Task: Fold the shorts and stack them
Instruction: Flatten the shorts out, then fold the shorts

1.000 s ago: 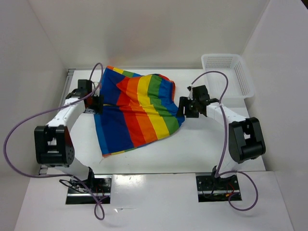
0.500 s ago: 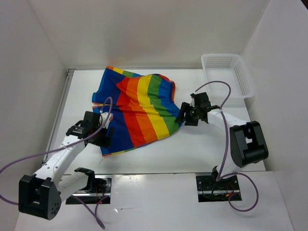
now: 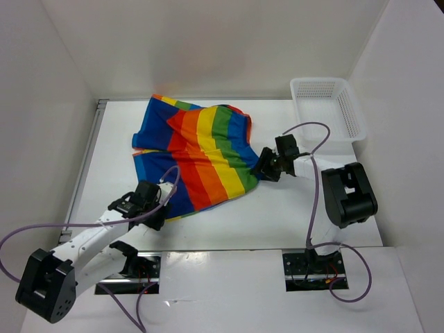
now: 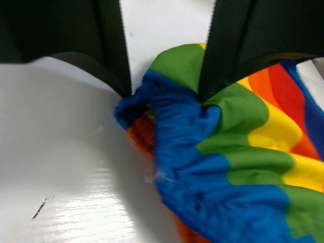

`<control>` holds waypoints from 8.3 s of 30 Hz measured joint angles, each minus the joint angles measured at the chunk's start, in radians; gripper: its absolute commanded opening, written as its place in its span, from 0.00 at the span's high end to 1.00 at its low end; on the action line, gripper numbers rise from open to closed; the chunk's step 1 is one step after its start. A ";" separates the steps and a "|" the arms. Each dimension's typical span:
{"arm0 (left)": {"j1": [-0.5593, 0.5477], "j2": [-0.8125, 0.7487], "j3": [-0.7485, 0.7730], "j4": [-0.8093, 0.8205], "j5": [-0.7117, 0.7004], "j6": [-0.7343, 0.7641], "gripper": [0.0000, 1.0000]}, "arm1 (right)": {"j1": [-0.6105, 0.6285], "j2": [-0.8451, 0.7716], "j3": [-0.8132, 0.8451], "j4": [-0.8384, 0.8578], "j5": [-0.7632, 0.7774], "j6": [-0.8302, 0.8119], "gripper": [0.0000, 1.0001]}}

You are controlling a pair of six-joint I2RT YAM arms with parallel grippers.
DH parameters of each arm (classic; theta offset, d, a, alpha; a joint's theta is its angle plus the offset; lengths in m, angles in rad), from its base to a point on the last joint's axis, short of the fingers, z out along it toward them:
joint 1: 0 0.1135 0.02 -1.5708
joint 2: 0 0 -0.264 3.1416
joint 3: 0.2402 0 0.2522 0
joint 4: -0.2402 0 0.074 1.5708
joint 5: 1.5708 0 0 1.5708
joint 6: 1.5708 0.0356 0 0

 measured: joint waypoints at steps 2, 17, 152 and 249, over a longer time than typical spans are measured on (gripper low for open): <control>-0.003 -0.004 -0.016 0.049 -0.004 -0.001 0.56 | 0.000 0.038 0.002 0.014 -0.008 0.013 0.65; 0.028 -0.106 0.198 -0.161 0.080 0.005 1.00 | 0.032 -0.323 0.027 -0.373 0.153 0.031 0.61; 0.412 0.576 1.187 -0.417 0.438 0.005 1.00 | 0.067 -0.104 0.331 -0.216 0.294 -0.468 0.90; 0.453 1.009 1.011 0.064 0.219 0.004 0.28 | 0.107 -0.105 0.124 -0.185 0.264 0.023 0.32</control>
